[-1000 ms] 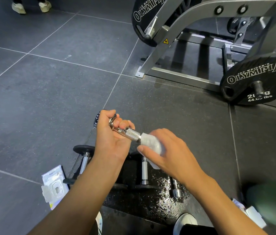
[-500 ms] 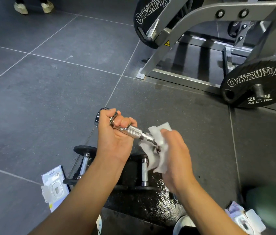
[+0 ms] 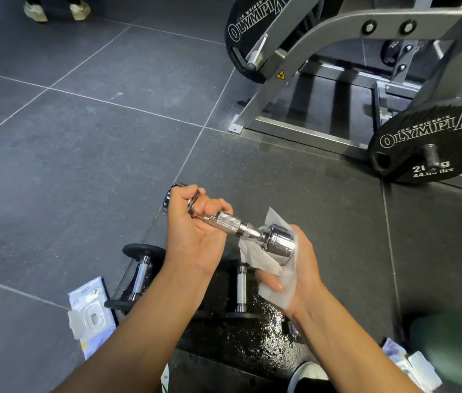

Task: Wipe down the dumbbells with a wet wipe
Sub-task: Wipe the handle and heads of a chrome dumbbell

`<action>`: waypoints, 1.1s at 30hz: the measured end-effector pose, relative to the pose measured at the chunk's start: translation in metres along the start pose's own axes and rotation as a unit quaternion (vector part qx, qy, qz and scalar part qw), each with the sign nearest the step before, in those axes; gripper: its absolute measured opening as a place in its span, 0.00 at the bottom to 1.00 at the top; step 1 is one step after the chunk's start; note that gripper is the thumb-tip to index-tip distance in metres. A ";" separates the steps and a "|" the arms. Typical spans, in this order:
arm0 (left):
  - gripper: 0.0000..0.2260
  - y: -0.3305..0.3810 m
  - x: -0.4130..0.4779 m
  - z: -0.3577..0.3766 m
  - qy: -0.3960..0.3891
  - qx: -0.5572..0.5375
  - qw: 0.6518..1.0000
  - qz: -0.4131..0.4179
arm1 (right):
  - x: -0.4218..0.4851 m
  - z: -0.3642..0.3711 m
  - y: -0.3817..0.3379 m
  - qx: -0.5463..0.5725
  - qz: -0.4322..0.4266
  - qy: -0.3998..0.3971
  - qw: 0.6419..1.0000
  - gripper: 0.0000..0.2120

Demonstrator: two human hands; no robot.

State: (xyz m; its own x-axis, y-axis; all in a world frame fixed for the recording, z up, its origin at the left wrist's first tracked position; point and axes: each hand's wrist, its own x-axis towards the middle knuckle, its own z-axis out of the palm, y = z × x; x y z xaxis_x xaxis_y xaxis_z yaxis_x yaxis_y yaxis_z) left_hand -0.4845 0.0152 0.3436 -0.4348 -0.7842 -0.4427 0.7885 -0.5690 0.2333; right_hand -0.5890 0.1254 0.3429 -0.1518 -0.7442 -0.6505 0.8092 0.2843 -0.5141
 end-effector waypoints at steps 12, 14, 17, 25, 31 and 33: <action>0.12 -0.005 0.000 -0.003 0.030 -0.064 0.997 -0.033 | -0.007 0.022 0.009 -0.032 -0.290 0.126 0.948 0.15; 0.11 -0.006 -0.001 -0.003 0.028 -0.060 0.997 -0.030 | -0.007 0.015 0.009 -0.131 -0.380 0.120 0.908 0.12; 0.11 -0.005 -0.003 0.000 0.010 -0.042 0.999 -0.023 | -0.010 0.012 -0.004 -0.216 -0.360 0.116 0.900 0.17; 0.05 -0.003 -0.008 0.005 -0.042 0.003 0.999 -0.029 | -0.004 -0.007 -0.033 -0.177 0.043 -0.109 0.977 0.11; 0.04 0.002 -0.006 0.009 -0.080 0.007 0.994 -0.072 | -0.007 -0.009 -0.036 -0.146 0.067 -0.253 0.954 0.14; 0.05 0.003 -0.006 0.010 -0.073 0.040 0.994 -0.074 | -0.002 -0.015 -0.037 -0.212 0.044 -0.200 0.956 0.13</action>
State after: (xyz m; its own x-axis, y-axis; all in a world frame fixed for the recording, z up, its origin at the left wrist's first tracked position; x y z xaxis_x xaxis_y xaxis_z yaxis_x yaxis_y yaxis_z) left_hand -0.4845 0.0156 0.3556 -0.6059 -0.7149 -0.3491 0.6767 -0.6938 0.2463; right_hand -0.6272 0.1259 0.3549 0.2032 -0.8535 -0.4798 0.4927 0.5126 -0.7032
